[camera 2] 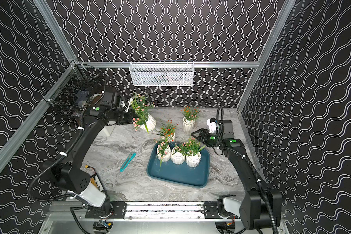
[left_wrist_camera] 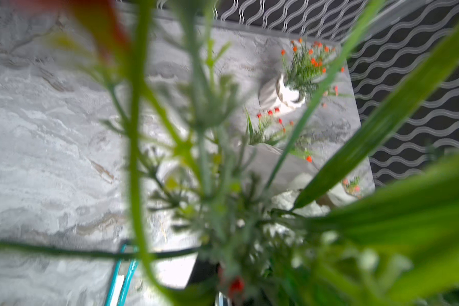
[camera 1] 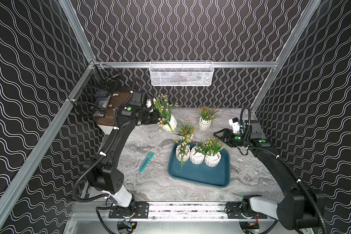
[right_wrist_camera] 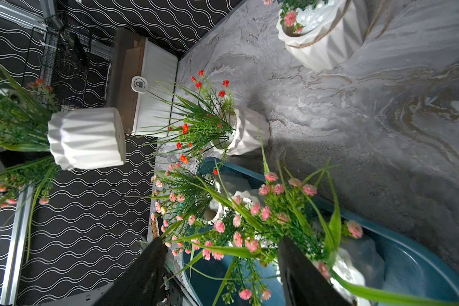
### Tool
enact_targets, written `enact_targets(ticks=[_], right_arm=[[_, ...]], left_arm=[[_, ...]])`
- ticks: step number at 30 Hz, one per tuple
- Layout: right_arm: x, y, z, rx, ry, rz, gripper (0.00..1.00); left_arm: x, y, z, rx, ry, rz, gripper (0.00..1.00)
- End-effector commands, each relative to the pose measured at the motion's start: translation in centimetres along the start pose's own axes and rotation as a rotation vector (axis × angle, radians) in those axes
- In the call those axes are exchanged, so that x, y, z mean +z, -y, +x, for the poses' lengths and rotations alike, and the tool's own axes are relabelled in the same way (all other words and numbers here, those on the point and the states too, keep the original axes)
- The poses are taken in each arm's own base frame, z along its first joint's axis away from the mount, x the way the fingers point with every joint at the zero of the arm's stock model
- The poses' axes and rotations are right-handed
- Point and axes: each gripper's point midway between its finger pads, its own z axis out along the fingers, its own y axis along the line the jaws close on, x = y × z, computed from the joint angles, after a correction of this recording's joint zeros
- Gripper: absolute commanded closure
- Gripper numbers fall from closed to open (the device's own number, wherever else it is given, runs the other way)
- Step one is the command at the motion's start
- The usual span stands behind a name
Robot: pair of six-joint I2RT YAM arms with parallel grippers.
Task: Put the potted gypsophila into the storage box
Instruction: Place the baby's breath potted plant at the storage box.
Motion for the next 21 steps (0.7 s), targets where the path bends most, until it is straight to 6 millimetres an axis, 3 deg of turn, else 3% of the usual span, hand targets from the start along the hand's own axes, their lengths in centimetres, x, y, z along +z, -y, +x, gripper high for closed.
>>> enact_targets(ticks=[1,10,21], right_arm=[[-0.1,-0.5,-0.3,-0.003,0.012,-0.03,0.31],[-0.3,-0.3,-0.6,0.012,0.017,-0.039,0.31],[-0.6,0.0,-0.9,0.025,0.027,-0.036,0.31]], left_arm=[[-1.4,1.5,1.9,0.071,-0.028,0.034,1.0],[-4.0,6.2,6.5,0.219,-0.078,0.079,1.0],[-3.6,12.0,12.4,0.412,-0.2,0.188,1.0]])
